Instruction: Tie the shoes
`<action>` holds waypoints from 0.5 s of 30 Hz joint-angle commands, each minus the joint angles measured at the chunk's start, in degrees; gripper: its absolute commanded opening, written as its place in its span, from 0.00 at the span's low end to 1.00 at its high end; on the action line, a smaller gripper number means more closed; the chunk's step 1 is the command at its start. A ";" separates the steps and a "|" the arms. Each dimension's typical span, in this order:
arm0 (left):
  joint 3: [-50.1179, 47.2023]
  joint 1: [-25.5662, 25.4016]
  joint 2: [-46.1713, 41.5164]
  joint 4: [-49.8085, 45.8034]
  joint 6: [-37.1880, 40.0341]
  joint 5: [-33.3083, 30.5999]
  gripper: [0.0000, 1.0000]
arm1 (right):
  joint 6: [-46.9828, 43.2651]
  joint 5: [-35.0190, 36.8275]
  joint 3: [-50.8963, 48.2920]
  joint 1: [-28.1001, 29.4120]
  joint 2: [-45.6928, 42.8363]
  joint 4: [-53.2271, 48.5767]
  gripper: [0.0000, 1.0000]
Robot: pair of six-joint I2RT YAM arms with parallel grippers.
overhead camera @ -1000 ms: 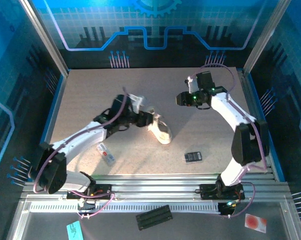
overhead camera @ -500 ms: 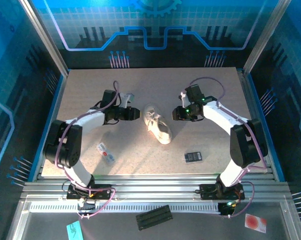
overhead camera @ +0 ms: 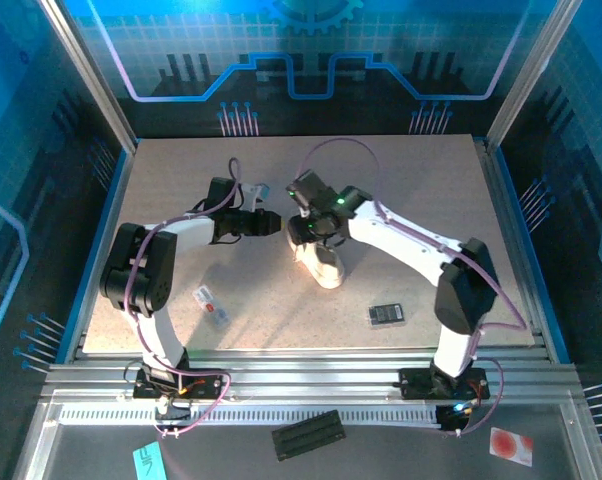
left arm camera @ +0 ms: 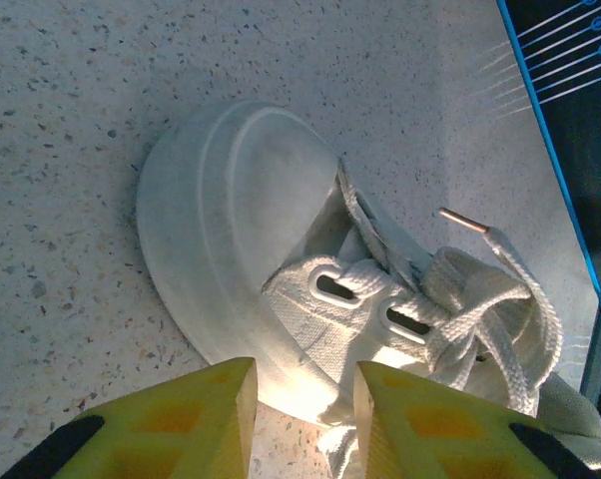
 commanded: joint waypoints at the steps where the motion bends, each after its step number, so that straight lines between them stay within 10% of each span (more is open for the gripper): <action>1: -0.64 0.42 -0.01 0.53 -0.75 1.28 0.31 | 2.83 5.54 6.24 2.14 6.24 -8.05 0.51; 15: -3.21 0.52 -2.75 -1.15 1.50 2.39 0.32 | 2.77 15.03 12.49 3.31 13.27 -13.98 0.52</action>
